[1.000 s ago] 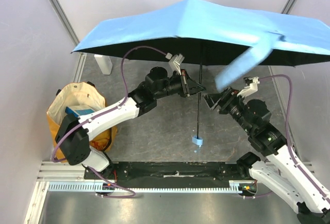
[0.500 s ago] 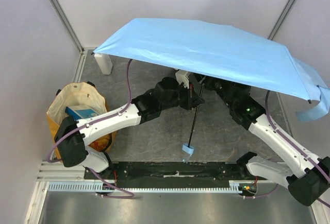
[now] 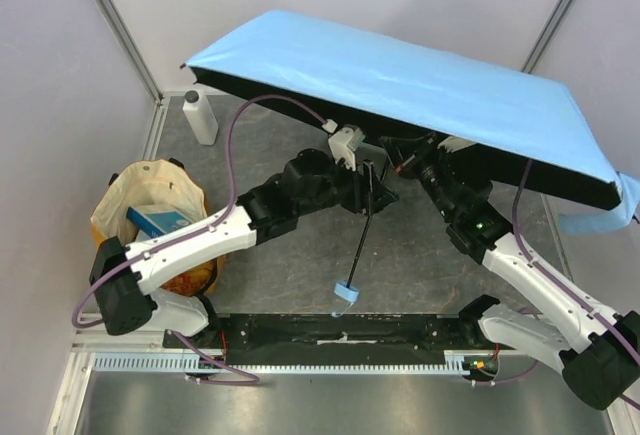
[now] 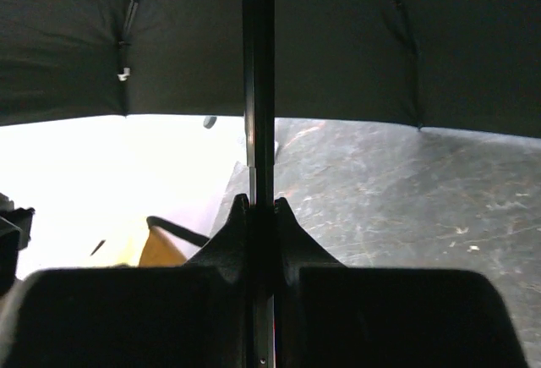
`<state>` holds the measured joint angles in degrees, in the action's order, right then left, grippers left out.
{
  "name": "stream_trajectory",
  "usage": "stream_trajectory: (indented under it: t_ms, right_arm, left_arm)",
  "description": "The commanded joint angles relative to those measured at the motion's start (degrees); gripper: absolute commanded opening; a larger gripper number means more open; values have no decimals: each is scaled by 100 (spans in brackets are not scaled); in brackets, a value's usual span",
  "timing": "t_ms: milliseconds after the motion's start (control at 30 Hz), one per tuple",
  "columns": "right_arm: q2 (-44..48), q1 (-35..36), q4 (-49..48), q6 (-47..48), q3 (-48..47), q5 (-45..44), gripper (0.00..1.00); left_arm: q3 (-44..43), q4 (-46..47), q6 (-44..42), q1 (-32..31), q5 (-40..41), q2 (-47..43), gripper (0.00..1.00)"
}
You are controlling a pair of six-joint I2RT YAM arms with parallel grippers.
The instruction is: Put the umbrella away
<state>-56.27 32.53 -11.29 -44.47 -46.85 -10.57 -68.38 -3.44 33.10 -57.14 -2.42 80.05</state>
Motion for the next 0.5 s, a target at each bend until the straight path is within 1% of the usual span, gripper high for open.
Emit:
stream_trajectory:
  t_ms: [0, 100, 200, 300, 367, 467]
  right_arm:
    - [283, 7, -1760, -413, 439, 607, 0]
    - [380, -36, -2753, -598, 834, 950, 0]
    - [424, -80, -3238, -730, 993, 1213, 0]
    - [494, -81, -3257, -783, 967, 1285, 0]
    - [564, -98, -3161, -774, 906, 1277, 0]
    - [652, -107, -3151, -774, 871, 1285, 0]
  left_arm:
    - [456, 818, 248, 256, -995, -744, 71]
    - [843, 1038, 486, 353, -1419, -1000, 72]
    - [1045, 1047, 609, 379, -1569, -1106, 72]
    - [1204, 1082, 732, 406, -1630, -1088, 72]
    - [1292, 1275, 846, 415, -1858, -1036, 72]
    - [1371, 1662, 1101, 415, -2262, -904, 68]
